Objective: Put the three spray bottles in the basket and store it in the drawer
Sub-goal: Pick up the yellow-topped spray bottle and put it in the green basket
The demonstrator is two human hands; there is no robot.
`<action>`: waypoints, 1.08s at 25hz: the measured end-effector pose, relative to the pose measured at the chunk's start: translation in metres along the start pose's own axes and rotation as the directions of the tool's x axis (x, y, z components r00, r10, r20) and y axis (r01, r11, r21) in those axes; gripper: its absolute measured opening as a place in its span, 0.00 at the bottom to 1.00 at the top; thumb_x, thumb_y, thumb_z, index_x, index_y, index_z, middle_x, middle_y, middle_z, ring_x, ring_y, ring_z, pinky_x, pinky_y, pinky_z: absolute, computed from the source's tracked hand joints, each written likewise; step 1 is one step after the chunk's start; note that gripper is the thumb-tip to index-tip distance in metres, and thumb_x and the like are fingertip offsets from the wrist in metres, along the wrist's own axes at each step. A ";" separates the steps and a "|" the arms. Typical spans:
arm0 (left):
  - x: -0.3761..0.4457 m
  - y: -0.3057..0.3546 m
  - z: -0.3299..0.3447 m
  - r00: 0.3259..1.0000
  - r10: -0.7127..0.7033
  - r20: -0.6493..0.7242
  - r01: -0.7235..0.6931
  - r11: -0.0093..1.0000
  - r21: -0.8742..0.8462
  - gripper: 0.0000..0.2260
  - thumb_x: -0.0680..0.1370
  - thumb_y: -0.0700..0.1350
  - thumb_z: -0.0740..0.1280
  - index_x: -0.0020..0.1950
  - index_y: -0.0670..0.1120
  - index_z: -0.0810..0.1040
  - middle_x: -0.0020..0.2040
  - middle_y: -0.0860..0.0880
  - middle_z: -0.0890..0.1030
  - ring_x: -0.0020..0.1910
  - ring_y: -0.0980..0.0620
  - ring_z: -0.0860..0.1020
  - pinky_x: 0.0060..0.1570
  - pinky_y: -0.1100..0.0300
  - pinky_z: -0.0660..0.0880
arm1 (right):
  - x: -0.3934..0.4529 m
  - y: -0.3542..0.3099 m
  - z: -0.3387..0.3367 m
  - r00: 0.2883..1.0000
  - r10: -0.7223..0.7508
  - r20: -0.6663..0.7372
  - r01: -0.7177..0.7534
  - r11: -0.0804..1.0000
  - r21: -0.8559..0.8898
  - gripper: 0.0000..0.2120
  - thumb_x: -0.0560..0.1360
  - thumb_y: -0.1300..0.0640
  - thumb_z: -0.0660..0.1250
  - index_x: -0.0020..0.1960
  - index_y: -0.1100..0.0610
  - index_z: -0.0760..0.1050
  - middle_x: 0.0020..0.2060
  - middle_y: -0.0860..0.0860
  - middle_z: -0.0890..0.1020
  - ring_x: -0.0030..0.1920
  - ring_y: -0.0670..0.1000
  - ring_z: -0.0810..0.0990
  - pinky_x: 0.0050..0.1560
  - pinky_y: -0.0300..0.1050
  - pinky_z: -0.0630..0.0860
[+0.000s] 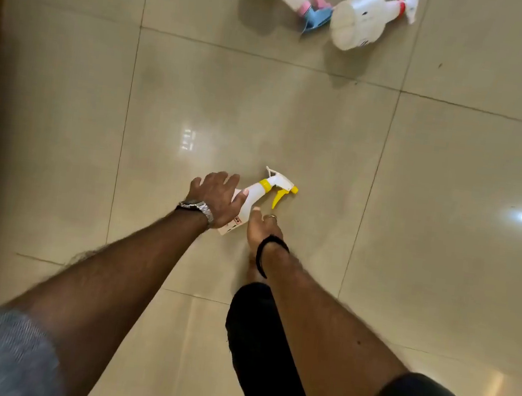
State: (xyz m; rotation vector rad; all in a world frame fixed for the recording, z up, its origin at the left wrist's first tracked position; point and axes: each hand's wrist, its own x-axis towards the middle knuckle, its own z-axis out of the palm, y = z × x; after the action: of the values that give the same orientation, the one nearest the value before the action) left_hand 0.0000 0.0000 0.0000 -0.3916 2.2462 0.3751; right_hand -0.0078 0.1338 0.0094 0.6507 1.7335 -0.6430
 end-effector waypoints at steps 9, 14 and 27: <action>0.012 0.008 0.024 0.988 -0.029 0.152 0.077 0.944 -0.320 0.22 0.85 0.56 0.47 0.66 0.47 0.73 0.61 0.38 0.76 0.60 0.37 0.76 0.58 0.49 0.71 | 0.022 -0.015 0.021 0.977 0.069 0.202 -0.146 0.906 0.397 0.31 0.82 0.35 0.47 0.74 0.55 0.65 0.65 0.56 0.79 0.62 0.59 0.80 0.48 0.55 0.83; -0.027 0.031 -0.035 0.996 -0.019 0.084 0.056 0.888 -0.456 0.19 0.85 0.55 0.49 0.67 0.48 0.73 0.60 0.39 0.77 0.61 0.38 0.76 0.57 0.51 0.71 | -0.039 -0.037 -0.017 0.998 -0.052 0.043 0.036 0.953 0.300 0.30 0.82 0.38 0.47 0.77 0.54 0.59 0.66 0.58 0.76 0.62 0.61 0.78 0.58 0.62 0.80; -0.210 0.015 -0.222 0.954 -0.128 -0.270 -0.106 0.700 -0.706 0.22 0.85 0.52 0.53 0.79 0.47 0.65 0.75 0.42 0.70 0.71 0.41 0.73 0.71 0.50 0.70 | -0.266 -0.111 -0.051 0.746 -0.639 -0.185 0.630 0.768 -0.114 0.26 0.83 0.41 0.50 0.77 0.51 0.62 0.72 0.56 0.70 0.67 0.58 0.75 0.68 0.51 0.71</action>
State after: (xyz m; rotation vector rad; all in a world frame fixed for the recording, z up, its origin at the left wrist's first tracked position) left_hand -0.0234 -0.0397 0.3027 -0.9218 2.3012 1.2865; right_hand -0.0594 0.0653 0.2888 0.0643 2.1850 -1.0281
